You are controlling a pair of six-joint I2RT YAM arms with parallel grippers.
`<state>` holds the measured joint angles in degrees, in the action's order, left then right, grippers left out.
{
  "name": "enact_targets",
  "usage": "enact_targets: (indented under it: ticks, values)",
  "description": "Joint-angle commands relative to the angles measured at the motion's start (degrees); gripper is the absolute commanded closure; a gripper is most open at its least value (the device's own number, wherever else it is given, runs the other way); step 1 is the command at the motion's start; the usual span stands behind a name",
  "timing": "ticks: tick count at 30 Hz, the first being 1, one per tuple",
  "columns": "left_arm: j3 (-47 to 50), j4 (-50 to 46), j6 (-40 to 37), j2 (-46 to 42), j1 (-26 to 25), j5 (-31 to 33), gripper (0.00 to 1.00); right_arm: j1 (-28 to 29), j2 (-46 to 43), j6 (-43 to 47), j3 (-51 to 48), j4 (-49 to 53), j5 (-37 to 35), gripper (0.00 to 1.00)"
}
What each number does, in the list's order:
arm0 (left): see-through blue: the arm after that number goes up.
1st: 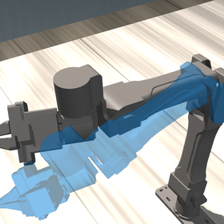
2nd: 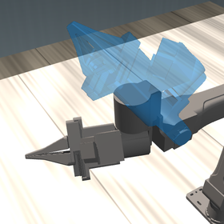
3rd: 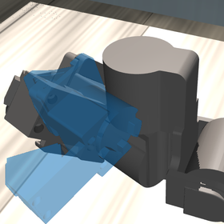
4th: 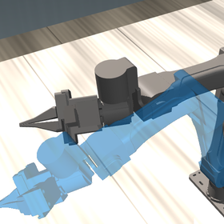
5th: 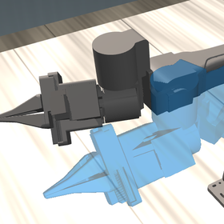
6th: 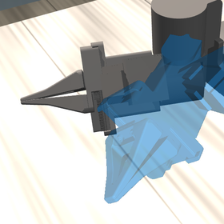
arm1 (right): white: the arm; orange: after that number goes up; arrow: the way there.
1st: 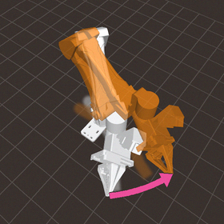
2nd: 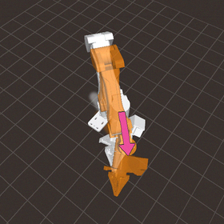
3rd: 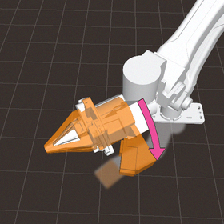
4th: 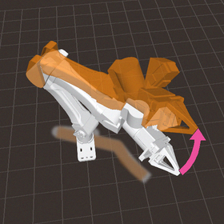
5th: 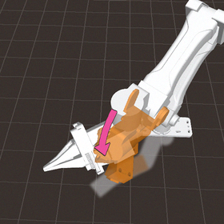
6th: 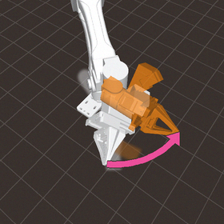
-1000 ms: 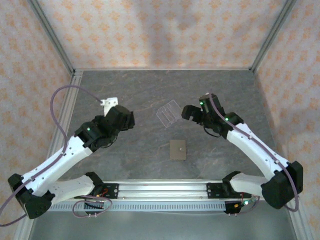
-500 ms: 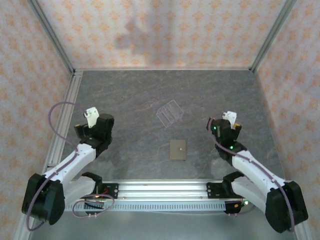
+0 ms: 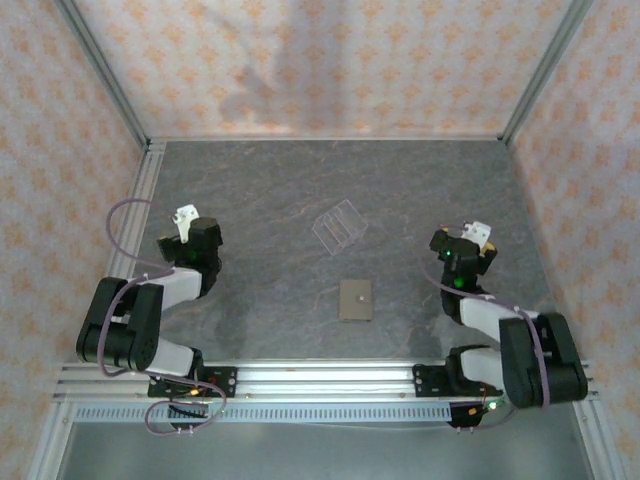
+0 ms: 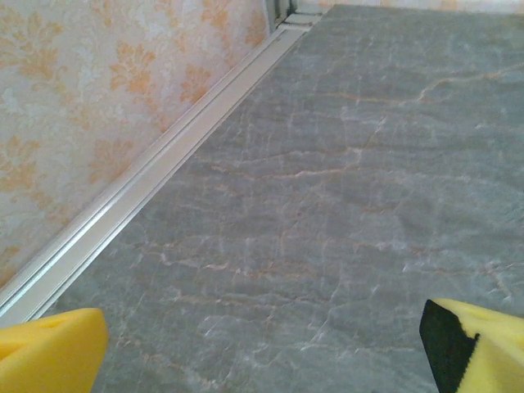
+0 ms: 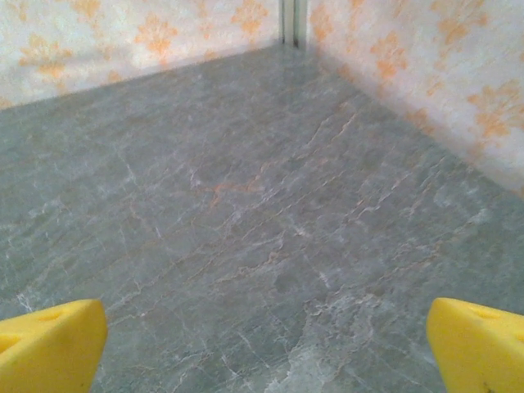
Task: Put the credit cards into the card holder
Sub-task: Reset both arms
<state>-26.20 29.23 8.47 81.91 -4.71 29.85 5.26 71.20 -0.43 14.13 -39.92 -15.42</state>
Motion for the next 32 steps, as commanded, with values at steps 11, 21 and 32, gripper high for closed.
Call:
enact_targets:
  ticks: [11,21,32]
  values:
    - [2.2,14.4,-7.25,3.93,0.67,-15.94,0.01,-4.63,17.61,1.75,8.46,-9.93,13.7,0.01]
    - [2.46,14.69,-7.41,3.87,0.58,-15.83,0.01,-5.25,17.34,1.83,8.33,-10.18,14.74,0.01]
    - [2.21,14.23,-7.33,3.78,0.8,-16.49,0.0,-4.13,17.1,5.48,7.4,-11.63,20.59,0.01]
